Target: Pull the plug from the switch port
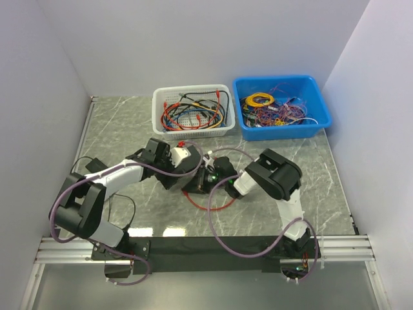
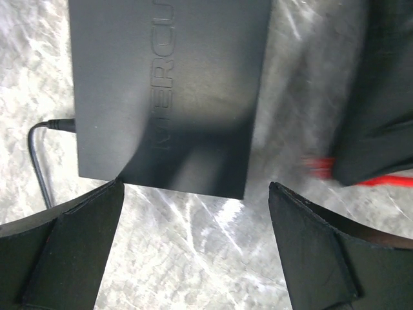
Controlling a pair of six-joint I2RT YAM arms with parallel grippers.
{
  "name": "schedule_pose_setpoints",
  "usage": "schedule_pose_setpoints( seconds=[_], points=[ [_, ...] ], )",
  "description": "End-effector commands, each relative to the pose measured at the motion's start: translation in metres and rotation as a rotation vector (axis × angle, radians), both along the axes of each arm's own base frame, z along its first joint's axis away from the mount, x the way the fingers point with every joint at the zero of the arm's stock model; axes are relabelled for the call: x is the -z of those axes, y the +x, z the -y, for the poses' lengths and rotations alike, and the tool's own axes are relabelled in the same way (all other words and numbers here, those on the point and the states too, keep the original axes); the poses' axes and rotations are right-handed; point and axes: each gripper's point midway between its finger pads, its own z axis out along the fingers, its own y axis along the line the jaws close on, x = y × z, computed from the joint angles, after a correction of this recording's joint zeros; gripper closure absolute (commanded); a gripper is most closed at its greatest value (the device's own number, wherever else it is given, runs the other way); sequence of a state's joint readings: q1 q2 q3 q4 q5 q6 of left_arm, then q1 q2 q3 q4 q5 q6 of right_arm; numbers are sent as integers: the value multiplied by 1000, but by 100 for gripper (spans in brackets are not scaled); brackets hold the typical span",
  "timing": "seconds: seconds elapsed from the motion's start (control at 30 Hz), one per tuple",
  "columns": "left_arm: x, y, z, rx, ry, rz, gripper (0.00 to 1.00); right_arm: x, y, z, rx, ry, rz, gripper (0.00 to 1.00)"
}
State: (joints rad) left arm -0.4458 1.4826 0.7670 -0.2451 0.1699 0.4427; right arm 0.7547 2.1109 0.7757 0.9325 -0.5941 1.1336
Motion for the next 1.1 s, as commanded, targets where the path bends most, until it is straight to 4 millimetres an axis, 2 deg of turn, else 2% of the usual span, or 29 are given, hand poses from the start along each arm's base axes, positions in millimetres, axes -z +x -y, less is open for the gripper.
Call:
schedule_pose_setpoints(
  seconds=[0.0, 0.03, 0.07, 0.1, 0.13, 0.2, 0.23, 0.3, 0.33, 0.4, 0.43, 0.5, 0.57, 0.6, 0.63, 0.67, 0.7, 0.73, 0.77, 0.8, 0.83, 0.87, 0.9, 0.93, 0.97, 1.0, 1.03, 1.07],
  points=[
    [3, -32, 11, 61, -62, -119, 1, 40, -44, 42, -40, -193, -82, 100],
    [-2, -33, 11, 63, -73, -119, 1, 24, -43, 43, -37, -179, -41, 100],
    [-4, -35, 9, 67, -80, -124, 1, 28, -51, 53, -45, -214, -43, 100],
    [-10, -35, 9, 68, -92, -122, 1, 23, -53, 57, -41, -223, -27, 100],
    [-14, -39, 3, 54, -95, -138, 1, 8, -53, 60, -35, -218, -2, 100],
    [-25, -41, 1, 55, -117, -146, 1, -3, -59, 68, -44, -230, 30, 100],
    [-29, -45, -5, 42, -114, -160, 1, -25, -57, 68, -40, -203, 80, 100],
    [-38, -44, -9, 23, -124, -157, 1, -38, -64, 76, -56, -239, 110, 100],
    [-44, -42, -15, 0, -133, -145, 1, -56, -68, 81, -53, -248, 133, 100],
    [-50, -41, -22, -28, -141, -150, 1, -91, -62, 81, -50, -237, 227, 100],
    [-53, -38, -30, -62, -146, -143, 1, -122, -60, 83, -31, -207, 300, 100],
    [-58, -33, -37, -90, -163, -135, 1, -164, -54, 86, -15, -201, 391, 100],
    [-65, -26, -51, -138, -180, -113, 1, -229, -45, 88, 28, -153, 532, 100],
    [-68, -24, -53, -146, -197, -106, 1, -251, -41, 88, 42, -130, 580, 100],
    [-71, -22, -61, -175, -204, -99, 1, -297, -36, 86, 57, -78, 684, 100],
    [-74, -20, -64, -184, -211, -89, 1, -320, -32, 85, 71, -59, 736, 100],
    [-76, -18, -66, -191, -220, -86, 1, -340, -26, 84, 89, -46, 785, 100],
    [-79, -16, -71, -212, -232, -81, 1, -381, -17, 77, 101, -9, 880, 100],
    [-81, -14, -73, -220, -239, -73, 1, -400, -12, 73, 97, 13, 926, 100],
    [-81, -14, -77, -234, -243, -78, 1, -418, -3, 70, 108, 25, 972, 100],
    [-81, -14, -78, -239, -247, -77, 1, -417, 18, 54, 96, 3, 1008, 100],
    [-80, -14, -80, -249, -247, -80, 1, -462, 25, 52, 129, 64, 1089, 100],
    [-78, -14, -82, -259, -244, -82, 1, -474, 39, 49, 136, 83, 1116, 100],
    [-78, -13, -87, -276, -243, -74, 1, -467, 66, 29, 133, 95, 1103, 100],
    [-75, -14, -89, -285, -239, -76, 1, -501, 74, 28, 161, 154, 1153, 100],
    [-73, -14, -91, -292, -236, -79, 1, -501, 90, 21, 163, 163, 1141, 100],
    [-73, -14, -92, -292, -236, -78, 1, -505, 122, 8, 198, 185, 1140, 100],
    [-71, -14, -99, -317, -236, -79, 1, -503, 138, 2, 217, 188, 1140, 100]
  ],
)
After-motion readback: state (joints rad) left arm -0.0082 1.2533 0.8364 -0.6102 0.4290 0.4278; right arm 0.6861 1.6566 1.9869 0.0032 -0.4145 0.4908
